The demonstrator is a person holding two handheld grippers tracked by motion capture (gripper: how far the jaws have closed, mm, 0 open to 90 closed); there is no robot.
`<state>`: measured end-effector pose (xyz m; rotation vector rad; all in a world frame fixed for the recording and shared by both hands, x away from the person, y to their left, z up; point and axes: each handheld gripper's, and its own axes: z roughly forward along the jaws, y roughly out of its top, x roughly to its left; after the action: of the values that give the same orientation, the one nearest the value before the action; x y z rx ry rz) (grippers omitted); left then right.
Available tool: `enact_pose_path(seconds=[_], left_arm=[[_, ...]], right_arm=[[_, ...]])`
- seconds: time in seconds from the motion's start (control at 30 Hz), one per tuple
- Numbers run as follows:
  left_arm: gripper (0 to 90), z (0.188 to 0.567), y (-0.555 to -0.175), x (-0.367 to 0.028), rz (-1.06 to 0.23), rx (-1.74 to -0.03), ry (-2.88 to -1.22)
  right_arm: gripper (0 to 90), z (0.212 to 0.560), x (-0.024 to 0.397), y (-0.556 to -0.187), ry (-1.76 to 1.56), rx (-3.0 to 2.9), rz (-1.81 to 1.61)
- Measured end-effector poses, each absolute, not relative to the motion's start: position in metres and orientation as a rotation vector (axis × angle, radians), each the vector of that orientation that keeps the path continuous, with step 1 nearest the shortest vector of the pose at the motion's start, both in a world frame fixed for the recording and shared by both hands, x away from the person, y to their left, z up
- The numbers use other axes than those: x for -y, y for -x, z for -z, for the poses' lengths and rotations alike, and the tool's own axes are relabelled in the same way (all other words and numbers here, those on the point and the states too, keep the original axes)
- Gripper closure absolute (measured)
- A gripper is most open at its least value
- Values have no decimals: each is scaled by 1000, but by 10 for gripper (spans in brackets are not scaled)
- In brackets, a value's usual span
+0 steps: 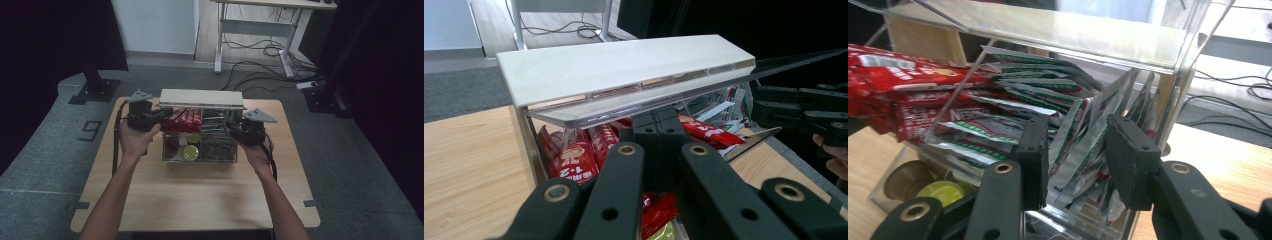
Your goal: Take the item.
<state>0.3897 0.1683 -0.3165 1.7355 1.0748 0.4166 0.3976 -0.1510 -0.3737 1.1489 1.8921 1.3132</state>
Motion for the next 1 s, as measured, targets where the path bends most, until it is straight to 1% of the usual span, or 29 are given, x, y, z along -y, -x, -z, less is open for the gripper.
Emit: enact_pose_path(seconds=[0.73,1.0], left_arm=[[900,317,-390,-168,-415,-1075,-1732],[900,317,-390,-168,-417,-1075,-1733]], right_arm=[[620,376,145,-409,-1154,-1879,-1246],[667,378,140,-408,-1151,-1872,-1178]])
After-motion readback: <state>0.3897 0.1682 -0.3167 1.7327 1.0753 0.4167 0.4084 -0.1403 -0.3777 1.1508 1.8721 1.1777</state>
